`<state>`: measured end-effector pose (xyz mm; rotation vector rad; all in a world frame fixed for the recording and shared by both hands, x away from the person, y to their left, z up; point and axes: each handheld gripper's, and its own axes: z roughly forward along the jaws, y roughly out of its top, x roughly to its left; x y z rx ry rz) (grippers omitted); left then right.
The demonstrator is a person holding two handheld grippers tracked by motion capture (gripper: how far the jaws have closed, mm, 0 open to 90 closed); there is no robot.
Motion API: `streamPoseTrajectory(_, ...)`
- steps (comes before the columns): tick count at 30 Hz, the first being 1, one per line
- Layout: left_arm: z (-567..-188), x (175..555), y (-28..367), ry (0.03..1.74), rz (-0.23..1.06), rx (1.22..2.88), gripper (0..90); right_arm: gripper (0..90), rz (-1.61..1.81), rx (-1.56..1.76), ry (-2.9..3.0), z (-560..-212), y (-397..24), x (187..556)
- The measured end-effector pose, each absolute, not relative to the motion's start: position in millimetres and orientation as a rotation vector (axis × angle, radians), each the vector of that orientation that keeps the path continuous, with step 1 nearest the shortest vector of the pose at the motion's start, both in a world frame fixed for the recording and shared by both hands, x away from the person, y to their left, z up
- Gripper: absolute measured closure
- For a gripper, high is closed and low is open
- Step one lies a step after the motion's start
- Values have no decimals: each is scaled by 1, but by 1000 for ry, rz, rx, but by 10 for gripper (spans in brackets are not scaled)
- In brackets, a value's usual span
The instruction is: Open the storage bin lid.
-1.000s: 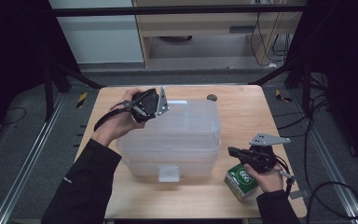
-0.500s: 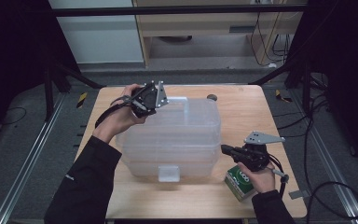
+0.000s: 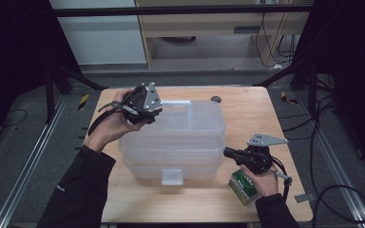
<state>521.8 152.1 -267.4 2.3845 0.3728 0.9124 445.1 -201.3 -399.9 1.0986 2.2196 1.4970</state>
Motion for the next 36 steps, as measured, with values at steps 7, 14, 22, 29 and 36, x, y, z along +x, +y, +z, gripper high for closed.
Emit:
streamPoseTrajectory(7, -272, 512, 188, 514, 787, 2220, 420, 900, 1488, 1100, 2227, -400, -201, 445)
streamPoseTrajectory(14, -274, 501, 209, 617, 792, 2063, 382, 900, 1484, 1100, 2227, -401, -201, 445)
streamPoseTrajectory(22, -282, 482, 246, 780, 806, 1846, 400, 900, 1487, 1103, 2230, -401, -201, 445)
streamPoseTrajectory(29, -302, 465, 276, 915, 817, 1710, 409, 900, 1479, 1110, 2237, -403, -201, 446)
streamPoseTrajectory(36, -321, 449, 303, 1001, 803, 1587, 482, 900, 1467, 1112, 2245, -404, -200, 446)
